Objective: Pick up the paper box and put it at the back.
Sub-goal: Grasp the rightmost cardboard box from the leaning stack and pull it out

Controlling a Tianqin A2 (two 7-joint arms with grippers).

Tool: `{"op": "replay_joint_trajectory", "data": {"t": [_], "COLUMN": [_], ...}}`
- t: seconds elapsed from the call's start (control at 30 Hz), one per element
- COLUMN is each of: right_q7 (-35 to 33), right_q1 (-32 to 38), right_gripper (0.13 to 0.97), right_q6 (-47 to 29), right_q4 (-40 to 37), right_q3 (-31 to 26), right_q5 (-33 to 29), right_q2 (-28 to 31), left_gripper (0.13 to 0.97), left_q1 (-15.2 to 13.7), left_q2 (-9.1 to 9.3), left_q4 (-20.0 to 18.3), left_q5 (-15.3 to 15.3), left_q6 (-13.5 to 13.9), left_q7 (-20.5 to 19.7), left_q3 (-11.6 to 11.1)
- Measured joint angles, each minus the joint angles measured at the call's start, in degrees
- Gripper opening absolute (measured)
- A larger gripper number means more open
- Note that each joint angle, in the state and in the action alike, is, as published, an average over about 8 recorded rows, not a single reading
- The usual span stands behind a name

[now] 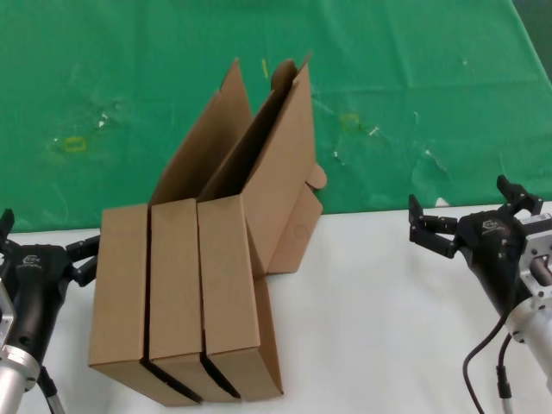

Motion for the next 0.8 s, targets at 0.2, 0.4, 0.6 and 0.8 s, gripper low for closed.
{"op": "replay_joint_trajectory", "data": {"t": [0.2, 0.4, 0.6, 0.8], "right_q7": [0.0, -6.7, -16.5, -20.7], "right_q1": [0.0, -1.1, -3.9, -5.4], "right_gripper": [0.966, 0.966, 0.966, 0.966], "right_q6": [0.0, -6.2, -20.7, -36.8], "right_q4": [0.0, 0.9, 2.1, 1.5], "right_q3": [0.0, 2.7, 4.9, -1.0], "right_q5": [0.0, 1.5, 7.4, 17.9], "right_q2": [0.0, -2.6, -3.1, 7.8], "left_gripper": [0.886, 0.857, 0.744, 0.616], "left_q1": [0.0, 0.0, 0.0, 0.0], "left_q2": [0.00, 0.00, 0.00, 0.00], "left_q4": [0.0, 0.0, 0.0, 0.0], "left_q5": [0.0, 0.0, 0.0, 0.0], "left_q6": [0.0, 0.0, 0.0, 0.0], "left_q7": [0.0, 0.0, 0.0, 0.0], "left_q3": [0.0, 0.0, 0.0, 0.0]}}
